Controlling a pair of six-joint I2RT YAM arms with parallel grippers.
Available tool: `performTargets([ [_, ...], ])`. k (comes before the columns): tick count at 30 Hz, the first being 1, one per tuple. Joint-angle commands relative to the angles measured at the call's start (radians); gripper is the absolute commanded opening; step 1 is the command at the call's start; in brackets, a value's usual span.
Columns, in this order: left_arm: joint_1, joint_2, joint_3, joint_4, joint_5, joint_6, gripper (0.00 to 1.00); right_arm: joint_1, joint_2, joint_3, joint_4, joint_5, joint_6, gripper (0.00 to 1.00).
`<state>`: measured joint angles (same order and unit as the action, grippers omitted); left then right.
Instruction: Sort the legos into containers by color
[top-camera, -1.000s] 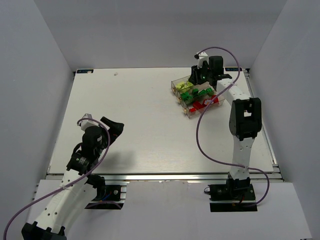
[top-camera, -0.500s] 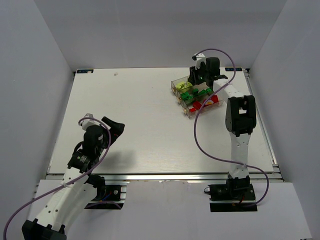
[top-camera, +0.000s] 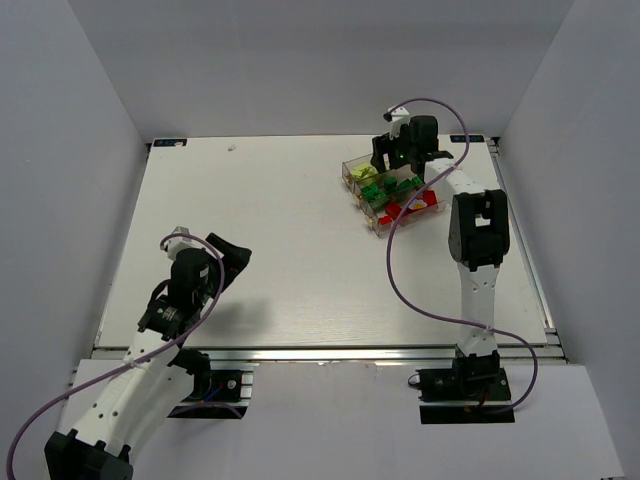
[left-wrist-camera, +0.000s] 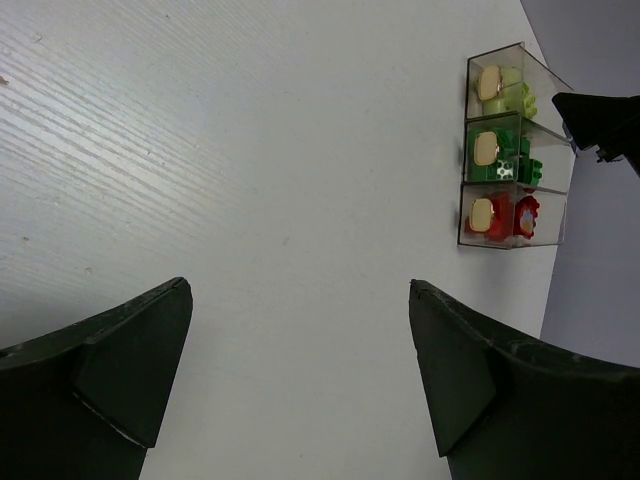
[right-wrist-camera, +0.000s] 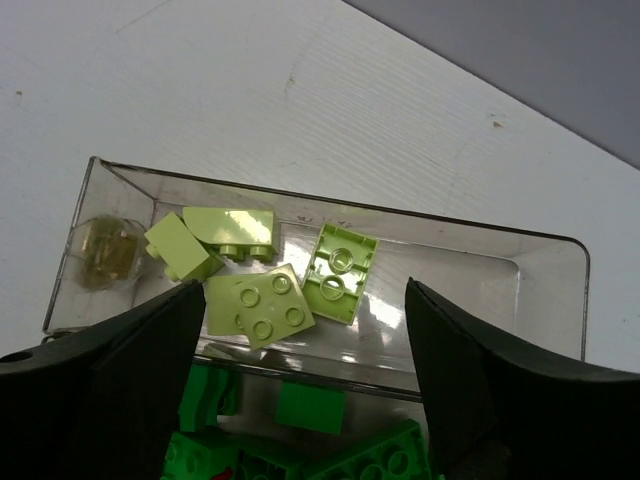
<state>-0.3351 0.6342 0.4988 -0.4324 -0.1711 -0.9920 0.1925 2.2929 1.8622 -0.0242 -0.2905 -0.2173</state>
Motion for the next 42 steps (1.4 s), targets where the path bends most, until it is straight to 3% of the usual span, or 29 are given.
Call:
performTargets([
  [1, 0.001, -0.001, 0.041, 0.023, 0.008, 0.004, 0.98, -0.001, -0.042, 0.04, 0.026, -0.028, -0.011, 0.88],
  [6, 0.001, -0.011, 0.049, 0.017, 0.004, 0.016, 0.98, -0.002, -0.168, 0.014, -0.065, -0.096, 0.006, 0.89],
  [20, 0.001, 0.024, 0.116, 0.066, 0.068, 0.127, 0.98, -0.025, -0.716, -0.429, -0.241, -0.298, -0.005, 0.89],
  [28, 0.001, 0.027, 0.126, 0.103, 0.108, 0.158, 0.98, -0.028, -0.963, -0.672, -0.2, -0.156, 0.085, 0.89],
  [42, 0.001, -0.044, 0.083, 0.119, 0.122, 0.144, 0.98, -0.03, -1.079, -0.793, -0.249, -0.023, 0.153, 0.89],
])
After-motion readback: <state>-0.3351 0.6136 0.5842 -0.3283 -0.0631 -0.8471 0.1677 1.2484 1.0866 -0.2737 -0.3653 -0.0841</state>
